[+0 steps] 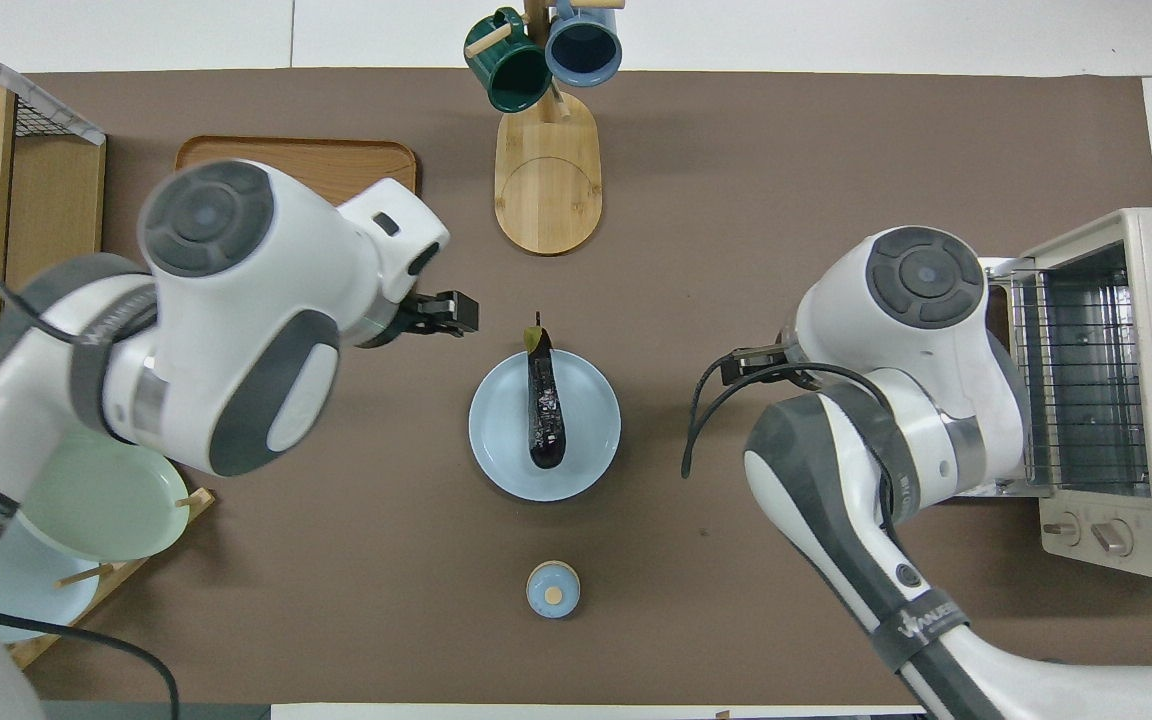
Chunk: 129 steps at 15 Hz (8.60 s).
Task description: Put eggplant into oven
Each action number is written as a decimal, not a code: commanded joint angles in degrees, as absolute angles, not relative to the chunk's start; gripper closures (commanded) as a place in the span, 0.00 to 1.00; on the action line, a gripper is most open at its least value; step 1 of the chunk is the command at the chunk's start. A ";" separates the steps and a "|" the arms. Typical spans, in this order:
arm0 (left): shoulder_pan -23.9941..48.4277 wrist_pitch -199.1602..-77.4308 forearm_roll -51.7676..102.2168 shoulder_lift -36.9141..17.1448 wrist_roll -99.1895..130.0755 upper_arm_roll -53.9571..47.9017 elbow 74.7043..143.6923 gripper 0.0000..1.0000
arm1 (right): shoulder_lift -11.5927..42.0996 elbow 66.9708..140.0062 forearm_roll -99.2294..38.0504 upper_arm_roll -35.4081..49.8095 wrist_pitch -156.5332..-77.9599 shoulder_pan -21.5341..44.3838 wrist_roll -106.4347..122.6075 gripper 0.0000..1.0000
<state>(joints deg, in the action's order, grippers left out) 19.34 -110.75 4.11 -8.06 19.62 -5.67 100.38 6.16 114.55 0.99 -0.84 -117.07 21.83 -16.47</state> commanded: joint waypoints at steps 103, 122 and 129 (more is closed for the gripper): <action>2.29 -84.64 2.81 3.60 7.91 -5.98 93.52 0.00 | 8.78 125.51 9.93 10.28 -128.85 -1.75 -0.97 0.98; 2.29 -84.55 2.81 3.60 7.91 -5.98 93.52 0.00 | 11.34 122.88 35.59 10.46 -125.53 -1.94 -0.88 1.00; 2.29 -84.55 2.81 3.60 7.91 -6.06 93.52 0.00 | 8.88 114.88 34.98 10.46 -115.94 -4.65 12.02 1.00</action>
<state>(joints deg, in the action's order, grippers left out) 2.78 -85.52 2.74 2.84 8.25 -5.77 93.35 10.17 117.59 32.39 11.32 -117.99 -0.89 6.36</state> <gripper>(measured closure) 0.000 0.991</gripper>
